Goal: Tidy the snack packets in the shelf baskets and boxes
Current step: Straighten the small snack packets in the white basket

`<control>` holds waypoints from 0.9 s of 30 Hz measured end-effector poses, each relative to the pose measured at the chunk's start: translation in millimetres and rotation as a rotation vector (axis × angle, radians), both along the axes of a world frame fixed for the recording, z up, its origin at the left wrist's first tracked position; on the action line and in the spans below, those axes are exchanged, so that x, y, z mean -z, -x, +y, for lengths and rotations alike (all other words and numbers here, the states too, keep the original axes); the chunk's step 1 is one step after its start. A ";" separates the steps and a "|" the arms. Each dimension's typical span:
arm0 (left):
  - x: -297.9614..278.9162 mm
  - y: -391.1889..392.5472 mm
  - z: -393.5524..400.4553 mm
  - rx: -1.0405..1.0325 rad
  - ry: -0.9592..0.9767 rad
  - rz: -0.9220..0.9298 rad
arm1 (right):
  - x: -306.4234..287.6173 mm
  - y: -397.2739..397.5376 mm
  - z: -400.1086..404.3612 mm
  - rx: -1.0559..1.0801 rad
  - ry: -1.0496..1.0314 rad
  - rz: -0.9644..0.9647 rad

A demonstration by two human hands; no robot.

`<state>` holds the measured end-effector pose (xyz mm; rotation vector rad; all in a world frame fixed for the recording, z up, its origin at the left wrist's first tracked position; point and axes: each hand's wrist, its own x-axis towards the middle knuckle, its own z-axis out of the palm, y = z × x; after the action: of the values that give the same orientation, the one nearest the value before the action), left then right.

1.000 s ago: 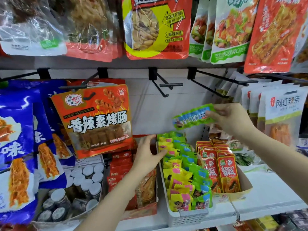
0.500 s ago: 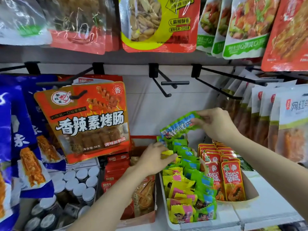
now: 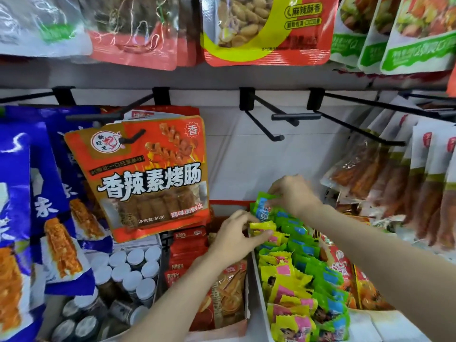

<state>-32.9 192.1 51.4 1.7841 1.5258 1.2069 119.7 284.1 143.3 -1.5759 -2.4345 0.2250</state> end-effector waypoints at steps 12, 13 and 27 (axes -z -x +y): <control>2.4 4.3 1.5 0.040 -0.009 0.004 | 9.3 25.7 -1.3 -0.032 0.125 -0.030; 2.8 4.4 1.2 0.045 -0.025 0.001 | 5.4 22.7 1.5 -0.070 0.164 -0.024; -5.6 9.3 4.1 0.124 0.030 0.149 | 19.5 20.6 23.3 0.061 0.072 -0.156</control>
<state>-42.1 196.2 57.0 1.9556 1.4803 1.0069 99.0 307.4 123.8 -1.7574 -2.5149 0.1873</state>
